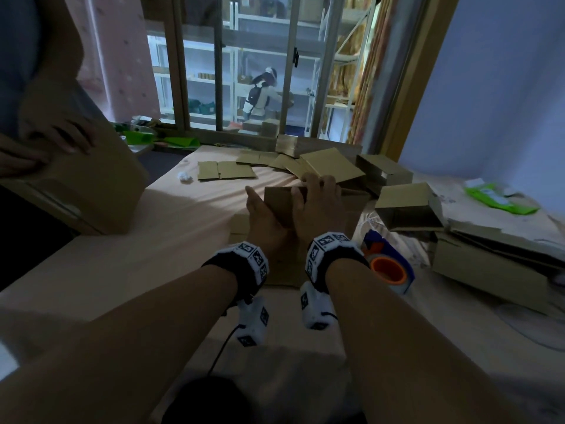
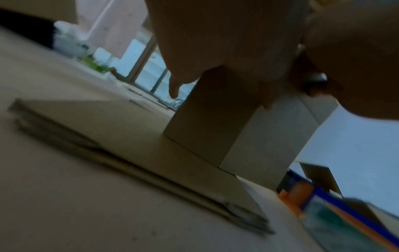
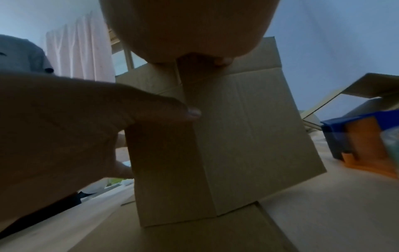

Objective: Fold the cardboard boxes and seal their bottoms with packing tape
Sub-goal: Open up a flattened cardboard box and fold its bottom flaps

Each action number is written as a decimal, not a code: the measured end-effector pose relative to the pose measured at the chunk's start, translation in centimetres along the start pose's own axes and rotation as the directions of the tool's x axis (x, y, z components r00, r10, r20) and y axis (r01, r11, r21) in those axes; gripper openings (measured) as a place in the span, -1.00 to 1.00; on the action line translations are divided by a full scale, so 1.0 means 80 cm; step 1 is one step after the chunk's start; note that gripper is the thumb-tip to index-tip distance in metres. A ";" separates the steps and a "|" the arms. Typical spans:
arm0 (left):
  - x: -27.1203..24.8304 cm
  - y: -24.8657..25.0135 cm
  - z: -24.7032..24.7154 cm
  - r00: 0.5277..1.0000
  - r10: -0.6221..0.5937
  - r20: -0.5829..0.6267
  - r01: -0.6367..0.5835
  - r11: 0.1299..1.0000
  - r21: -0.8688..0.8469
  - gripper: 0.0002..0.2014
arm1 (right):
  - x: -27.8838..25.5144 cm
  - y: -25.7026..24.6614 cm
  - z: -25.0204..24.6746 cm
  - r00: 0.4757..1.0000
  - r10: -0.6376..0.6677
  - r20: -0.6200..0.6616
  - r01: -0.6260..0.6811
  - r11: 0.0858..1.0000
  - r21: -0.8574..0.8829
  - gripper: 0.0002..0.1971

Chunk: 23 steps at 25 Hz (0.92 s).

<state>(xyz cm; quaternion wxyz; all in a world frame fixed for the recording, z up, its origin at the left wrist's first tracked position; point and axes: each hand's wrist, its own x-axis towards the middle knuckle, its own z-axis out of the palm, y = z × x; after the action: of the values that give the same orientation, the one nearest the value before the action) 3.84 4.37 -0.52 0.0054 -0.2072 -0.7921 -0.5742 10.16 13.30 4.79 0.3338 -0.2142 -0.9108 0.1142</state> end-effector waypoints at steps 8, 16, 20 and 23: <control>-0.007 0.039 -0.028 0.985 -0.159 -0.070 0.131 0.944 -0.302 0.21 | 0.002 -0.041 -0.012 0.967 -0.194 0.163 0.187 0.981 0.055 -0.71; 0.008 0.040 -0.043 0.995 0.070 0.069 -0.056 0.980 -0.192 -0.62 | -0.009 -0.040 -0.022 0.988 -0.141 -0.066 0.152 0.965 0.212 -0.77; 0.006 0.037 -0.054 0.970 -0.059 0.237 0.159 0.889 -0.428 -0.28 | -0.016 0.015 -0.030 0.887 0.414 -0.203 -0.329 0.877 0.351 -0.61; 0.008 0.033 -0.048 0.955 -0.049 0.293 0.190 0.858 -0.478 -0.13 | -0.014 0.027 -0.019 0.851 0.520 0.064 -0.462 0.688 0.560 -0.64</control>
<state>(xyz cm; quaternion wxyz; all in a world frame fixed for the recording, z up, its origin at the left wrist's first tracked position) 3.23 1.75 3.34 -0.1924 -0.2278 -0.6206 -0.7253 12.60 14.79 4.58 0.3834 -0.3493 -0.7282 0.4480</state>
